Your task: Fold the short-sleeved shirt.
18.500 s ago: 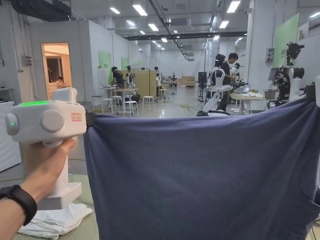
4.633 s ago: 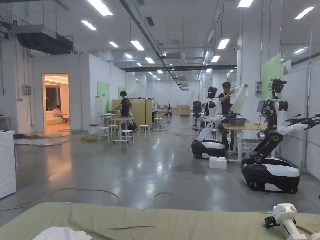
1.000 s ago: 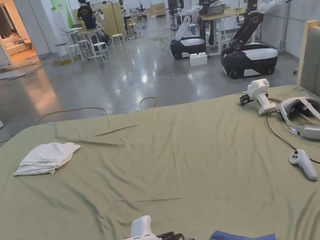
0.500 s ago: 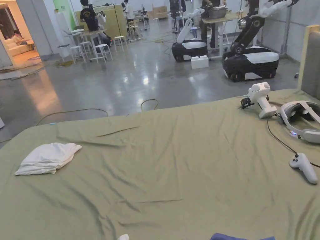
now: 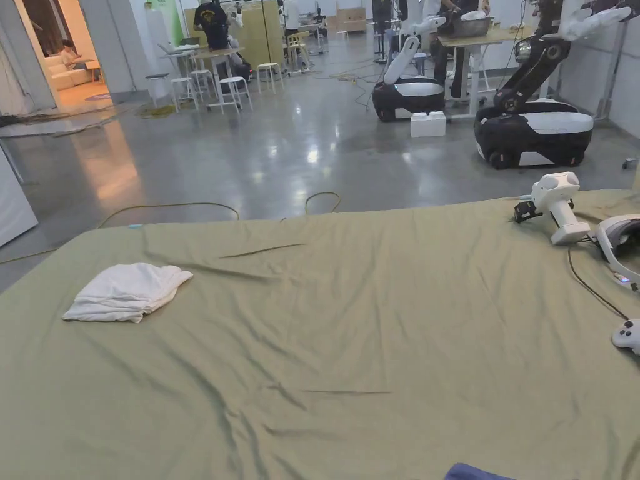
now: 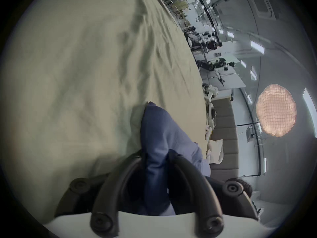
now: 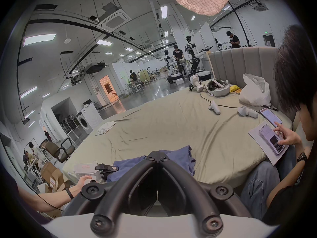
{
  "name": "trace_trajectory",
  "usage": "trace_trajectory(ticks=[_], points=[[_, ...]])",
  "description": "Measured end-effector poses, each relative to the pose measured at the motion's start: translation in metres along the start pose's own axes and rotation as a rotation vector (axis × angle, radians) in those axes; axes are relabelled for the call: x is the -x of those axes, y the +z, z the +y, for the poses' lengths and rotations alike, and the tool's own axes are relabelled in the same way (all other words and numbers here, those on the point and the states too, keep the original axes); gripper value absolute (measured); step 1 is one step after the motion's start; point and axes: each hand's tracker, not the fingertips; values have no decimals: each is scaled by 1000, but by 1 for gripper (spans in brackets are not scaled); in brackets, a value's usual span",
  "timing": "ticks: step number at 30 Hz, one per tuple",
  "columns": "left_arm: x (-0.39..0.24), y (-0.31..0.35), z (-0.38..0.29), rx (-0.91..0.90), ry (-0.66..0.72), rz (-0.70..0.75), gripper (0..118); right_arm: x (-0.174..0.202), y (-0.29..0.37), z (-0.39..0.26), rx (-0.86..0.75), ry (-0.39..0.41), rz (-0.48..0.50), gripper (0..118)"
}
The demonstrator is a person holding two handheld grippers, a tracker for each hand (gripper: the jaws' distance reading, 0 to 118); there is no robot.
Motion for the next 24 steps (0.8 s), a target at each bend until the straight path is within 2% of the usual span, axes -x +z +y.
trace_trajectory(ticks=[3, 7, 10, 12, 16, 20, 24], points=[[11, 5, 9, -35, 84, -74, 15, 3, 2, -2, 13, 23, -24, 0], [-4, 42, 23, -65, -49, -47, 12, 6, 5, 0, 9, 34, -26, 0], [-30, 90, 33, -120, -50, -68, 12, 6, 4, 1, 3, 34, -22, 0], [-53, 123, 39, -214, -163, -7, 12, 4, 1, 1, -3, 25, -10, 0], [-97, 139, 40, -199, -411, 101, 12, -1, -8, -4, 10, 8, 5, 0], [-140, 92, 11, -120, -487, -8, 12, 0, -8, -4, 12, -15, 22, 0], [-173, -3, -27, 33, -574, 50, 12, -4, 6, -7, -5, -14, 12, 0]])
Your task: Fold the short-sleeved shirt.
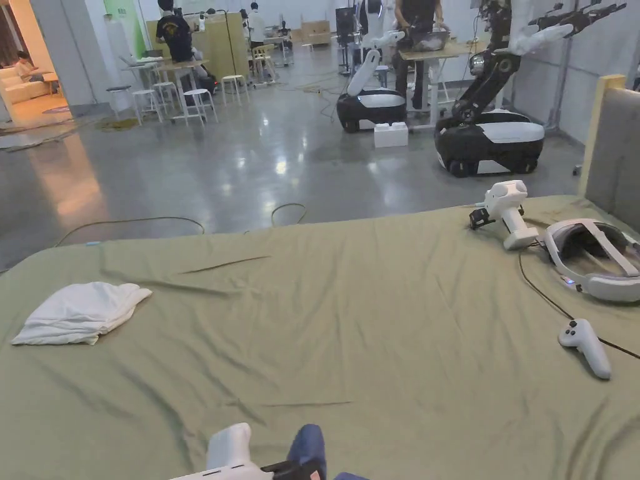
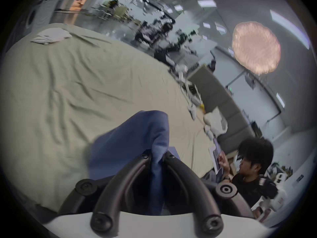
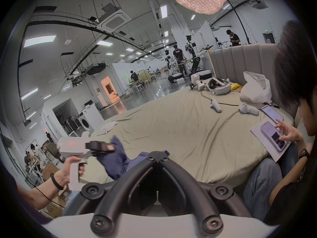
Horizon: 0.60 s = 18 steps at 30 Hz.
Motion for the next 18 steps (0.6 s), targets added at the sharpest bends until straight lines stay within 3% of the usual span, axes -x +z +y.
trace_trajectory(ticks=[6, 7, 9, 10, 11, 14, 15, 16, 17, 18], points=[[-38, -101, -21, 170, -1, -15, 14, -26, 25, -10, -13, -52, -76, 0], [-44, -108, -21, 190, -32, 21, 21, -32, 28, -11, -6, -57, -92, 0], [-50, -106, -19, 163, -65, 4, 64, -44, 33, -11, 0, -50, -123, 0], [-51, -101, -17, 148, -61, -12, 78, -49, 35, -10, 3, -50, -137, 0], [-51, -94, -16, 125, -46, -23, 78, -54, 37, -9, 4, -53, -143, 0], [-40, -74, -15, 69, 20, -93, 75, -68, 39, -8, 1, -83, -154, 0], [-38, -76, -18, 79, 14, -66, 68, -72, 38, -8, 1, -102, -154, 0], [-35, -79, -21, 88, 12, -45, 49, -74, 37, -8, 1, -114, -156, 0], [-32, -88, -27, 109, 5, -33, 13, -77, 35, -10, 0, -128, -158, 0], [-30, -100, -34, 146, 2, -14, 6, -78, 33, -10, 3, -147, -158, 0]])
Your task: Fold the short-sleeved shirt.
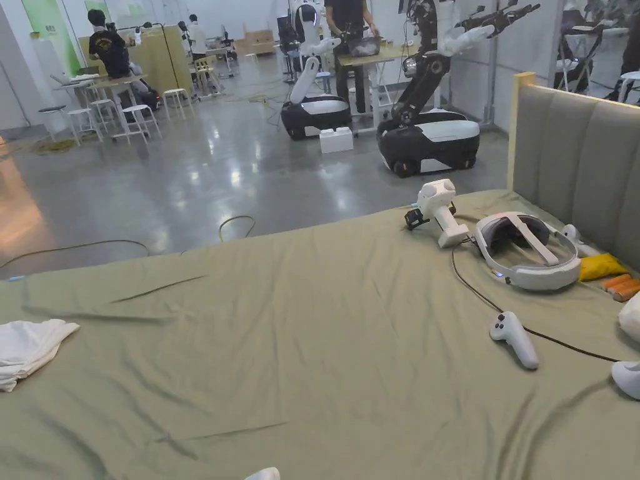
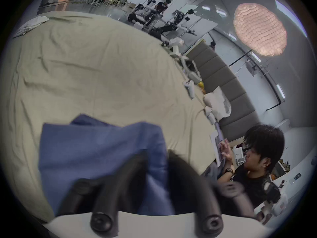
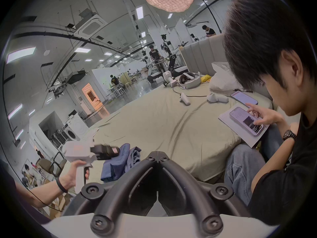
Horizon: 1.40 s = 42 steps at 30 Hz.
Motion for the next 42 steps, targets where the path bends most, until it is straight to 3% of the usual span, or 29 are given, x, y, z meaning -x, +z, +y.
trace_trajectory(ticks=[4, 5, 8, 12, 13, 14, 15, 16, 18, 21, 23, 25, 29, 32, 33, 34, 40, 42], points=[[2, -54, -22, 131, -39, 44, 5, 8, -4, 0, 31, -17, 19, 0], [2, -61, -27, 125, -57, 95, 5, 13, -5, -1, 47, 6, 25, 0], [0, -49, -22, 82, -26, 56, 5, 28, -20, -3, 131, 87, 52, 0], [-8, 11, -14, -72, -87, -22, 16, 56, -67, -11, 223, 220, 152, 0], [-6, 29, -11, -110, -100, -32, 28, 63, -84, -13, 245, 240, 176, 0], [-3, 46, -9, -139, -113, -38, 55, 71, -105, -14, 275, 254, 208, 0], [1, 63, -8, -168, -123, -25, 70, 77, -129, -17, 307, 251, 239, 0], [8, 78, -8, -197, -130, -3, 72, 83, -153, -20, 357, 237, 258, 0], [24, 100, -8, -209, -144, 64, 72, 95, -203, -29, 450, 220, 264, 0], [58, 114, -14, -196, -96, 152, 72, 111, -258, -43, 523, 292, 220, 0], [84, 116, -18, -175, 8, 166, 72, 118, -287, -53, 576, 399, 155, 0], [113, 110, -22, -126, 156, 124, 73, 119, -319, -74, 738, 537, -15, 0], [143, 86, -25, -117, 229, 100, 73, 117, -316, -78, 687, 485, 9, 0], [150, 55, -25, -45, 269, 4, 68, 109, -313, -84, 661, 478, 12, 0], [151, 46, -25, -42, 297, -35, 57, 108, -313, -83, 657, 464, 10, 0], [152, 40, -25, -40, 308, -56, 35, 108, -313, -82, 659, 446, 5, 0], [132, 44, -21, -56, 287, -22, 29, 108, -315, -76, 685, 441, 5, 0], [134, 66, -18, -110, 303, -83, 29, 104, -306, -65, 685, 389, 48, 0]])
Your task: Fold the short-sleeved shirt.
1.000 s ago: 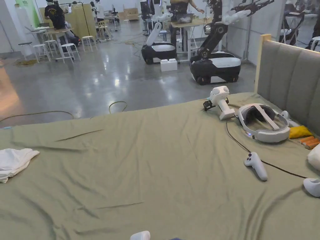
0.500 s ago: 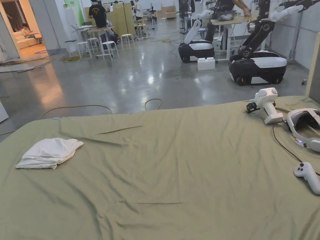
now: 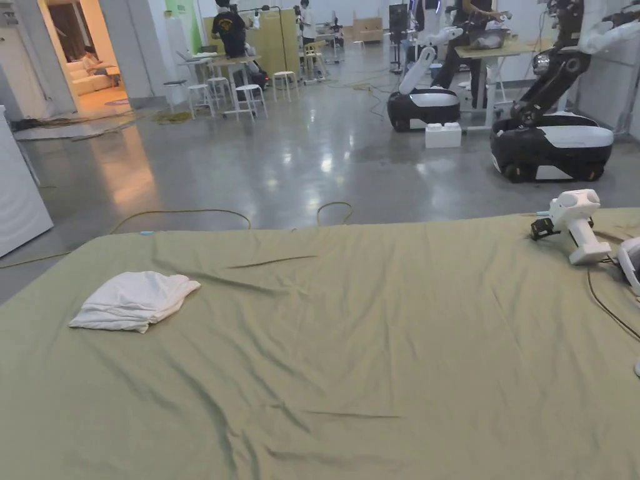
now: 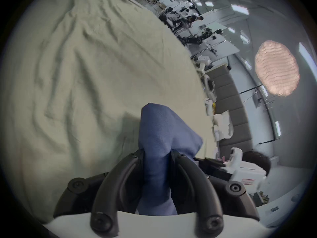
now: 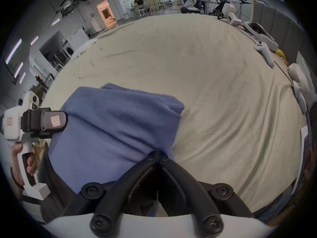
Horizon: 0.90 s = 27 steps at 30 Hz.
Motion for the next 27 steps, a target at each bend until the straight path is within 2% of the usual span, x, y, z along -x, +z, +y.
trace_trajectory(ticks=[2, 3, 5, 8, 10, 12, 14, 17, 19, 20, 21, 22, 24, 27], points=[[-7, 39, 12, -36, 56, -75, 29, -11, 18, -6, -93, -87, 126, 0], [-5, 62, 20, -79, 61, -56, 29, -14, 26, -11, -110, -107, 149, 0], [6, 112, 43, -146, 23, -4, 29, -15, 46, -26, -128, -84, 141, 0], [32, 191, 77, -246, -61, 213, 29, -24, 58, -49, -130, -78, 120, 0], [69, 226, 106, -272, -32, 367, 29, -24, 65, -62, -122, -109, 113, 0], [99, 247, 129, -259, 40, 479, 29, -22, 69, -74, -132, -187, 107, 0], [123, 254, 146, -270, 46, 564, 29, -19, 75, -77, -158, -230, 144, 0], [145, 256, 163, -272, 108, 677, 30, -11, 84, -75, -189, -244, 162, 0], [146, 253, 165, -297, 142, 739, 43, -4, 88, -72, -191, -222, 166, 0], [144, 253, 166, -307, 102, 782, 61, 0, 90, -70, -194, -191, 148, 0], [133, 254, 164, -318, 33, 857, 73, 3, 93, -67, -202, -155, 126, 0], [118, 257, 159, -314, -53, 915, 77, 5, 97, -66, -209, -139, 131, 0], [86, 271, 150, -362, -186, 943, 77, 8, 107, -63, -237, -130, 152, 0], [42, 306, 130, -507, -352, 835, 77, 15, 126, -55, -325, -119, 181, 0]])
